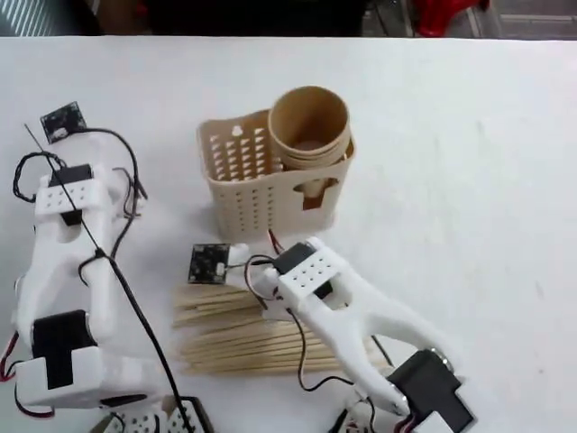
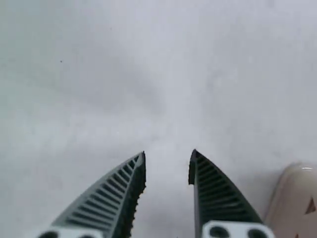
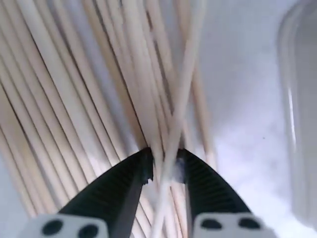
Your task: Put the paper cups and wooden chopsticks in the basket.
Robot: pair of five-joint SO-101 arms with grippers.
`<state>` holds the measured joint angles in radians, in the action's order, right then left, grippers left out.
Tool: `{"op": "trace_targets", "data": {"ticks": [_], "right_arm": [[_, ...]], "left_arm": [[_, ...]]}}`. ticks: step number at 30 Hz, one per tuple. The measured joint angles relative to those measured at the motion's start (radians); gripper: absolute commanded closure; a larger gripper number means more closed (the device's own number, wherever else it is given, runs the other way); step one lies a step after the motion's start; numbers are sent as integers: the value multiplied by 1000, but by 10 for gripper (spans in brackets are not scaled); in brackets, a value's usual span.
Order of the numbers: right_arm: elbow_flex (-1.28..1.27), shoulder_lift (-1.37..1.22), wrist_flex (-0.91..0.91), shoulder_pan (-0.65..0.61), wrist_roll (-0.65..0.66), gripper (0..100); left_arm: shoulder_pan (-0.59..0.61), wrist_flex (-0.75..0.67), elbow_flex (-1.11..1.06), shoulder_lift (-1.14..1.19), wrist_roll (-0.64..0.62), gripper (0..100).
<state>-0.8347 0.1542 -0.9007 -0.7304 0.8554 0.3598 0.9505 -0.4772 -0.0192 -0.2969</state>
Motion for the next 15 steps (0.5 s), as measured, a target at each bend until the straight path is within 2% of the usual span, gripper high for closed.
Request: {"op": "trace_targets", "data": {"ticks": [10,15], "right_arm": [[-21,206,-157,-3,-64,982],[-51,250,-178,-5,-71,981]], "left_arm": [[0,0,0,0,0,838],[0,0,0,0,0,838]]}}
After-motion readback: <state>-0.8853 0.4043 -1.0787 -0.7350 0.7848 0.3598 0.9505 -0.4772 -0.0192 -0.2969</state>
